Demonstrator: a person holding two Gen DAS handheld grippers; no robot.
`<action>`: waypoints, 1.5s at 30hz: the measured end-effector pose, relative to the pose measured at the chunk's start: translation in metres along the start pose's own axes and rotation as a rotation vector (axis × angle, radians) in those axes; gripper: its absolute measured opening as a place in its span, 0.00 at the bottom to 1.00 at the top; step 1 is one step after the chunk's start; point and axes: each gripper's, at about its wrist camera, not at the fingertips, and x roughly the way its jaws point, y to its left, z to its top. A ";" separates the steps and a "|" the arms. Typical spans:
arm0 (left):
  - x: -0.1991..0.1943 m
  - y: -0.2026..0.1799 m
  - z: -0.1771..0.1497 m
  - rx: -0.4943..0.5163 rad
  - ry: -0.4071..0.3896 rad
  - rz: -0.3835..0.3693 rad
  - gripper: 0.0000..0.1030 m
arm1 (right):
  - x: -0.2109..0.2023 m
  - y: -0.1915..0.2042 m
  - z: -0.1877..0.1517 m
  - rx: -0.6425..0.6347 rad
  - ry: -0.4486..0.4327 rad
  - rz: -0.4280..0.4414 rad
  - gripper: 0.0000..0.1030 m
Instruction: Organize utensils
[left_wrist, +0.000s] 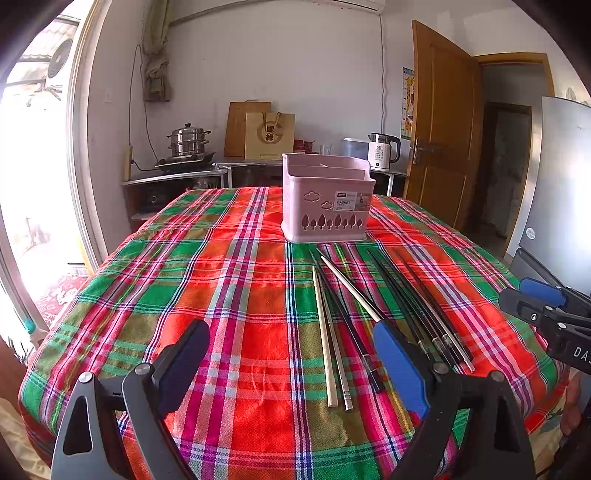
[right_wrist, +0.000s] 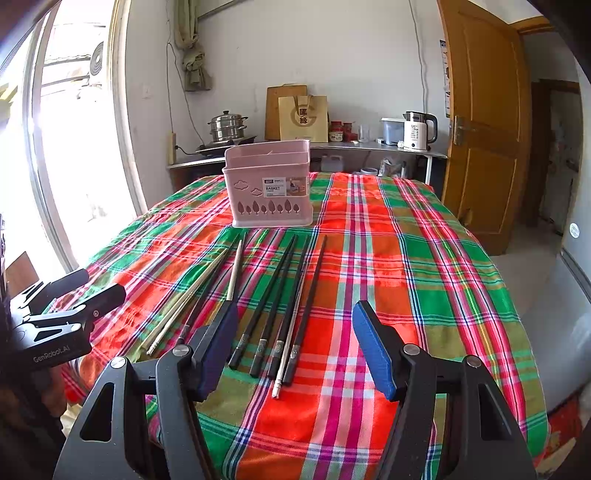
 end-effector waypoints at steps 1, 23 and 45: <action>0.000 0.000 0.000 0.000 0.000 0.000 0.88 | 0.000 0.000 0.000 0.001 0.000 0.000 0.63; -0.001 0.000 0.002 0.000 -0.004 -0.002 0.88 | -0.001 -0.001 0.001 0.000 -0.003 0.000 0.63; 0.000 -0.004 0.005 0.009 -0.006 -0.003 0.88 | -0.001 0.001 0.003 -0.001 -0.012 0.005 0.63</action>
